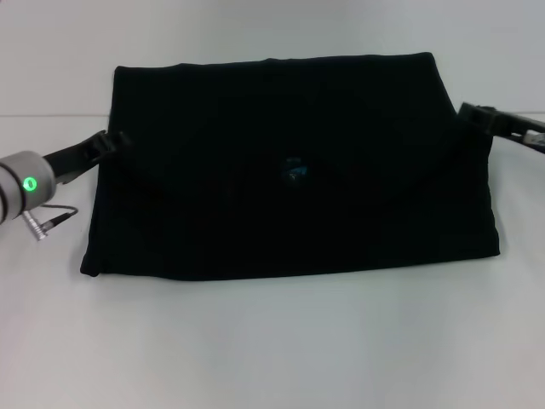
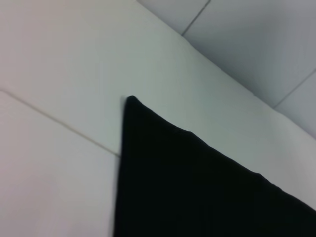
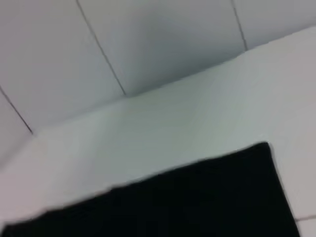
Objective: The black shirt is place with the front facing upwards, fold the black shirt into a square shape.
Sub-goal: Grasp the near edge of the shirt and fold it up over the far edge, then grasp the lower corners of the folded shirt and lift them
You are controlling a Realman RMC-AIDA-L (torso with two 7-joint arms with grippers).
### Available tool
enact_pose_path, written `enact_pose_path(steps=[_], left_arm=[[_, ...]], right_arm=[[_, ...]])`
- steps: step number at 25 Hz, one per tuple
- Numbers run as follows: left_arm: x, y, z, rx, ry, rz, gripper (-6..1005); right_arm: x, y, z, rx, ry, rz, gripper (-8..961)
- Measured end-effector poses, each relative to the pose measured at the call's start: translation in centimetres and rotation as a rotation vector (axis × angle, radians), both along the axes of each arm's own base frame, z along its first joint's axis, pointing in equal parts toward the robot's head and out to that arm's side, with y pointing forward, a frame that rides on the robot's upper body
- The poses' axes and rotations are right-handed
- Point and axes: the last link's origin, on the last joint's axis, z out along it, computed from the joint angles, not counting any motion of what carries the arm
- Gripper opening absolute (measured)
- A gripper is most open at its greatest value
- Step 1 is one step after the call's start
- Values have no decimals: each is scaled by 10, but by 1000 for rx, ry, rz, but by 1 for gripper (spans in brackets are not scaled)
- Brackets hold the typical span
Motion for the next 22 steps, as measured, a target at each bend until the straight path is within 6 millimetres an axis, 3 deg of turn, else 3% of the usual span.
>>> enact_pose_path(steps=[7,10,14,15,22], left_arm=[[-18,-21,22,-52,-124,-21,490],[-25,-37,42,-117,-207,-43,612],[-32,-54,54,-210,-258,-30,774],[-35,-59,56,-242,-252,-24,776],[-41,-72,52,-404,-166,-4,788]], right_arm=[[11,-32,32,66,230,121,495],[3,-50,33,-9,195,279,638],[-7,-72,17,-199,105,459,867],[-9,-78,11,-237,70,504,934],[-17,-109,-38,-376,-136,765,932]])
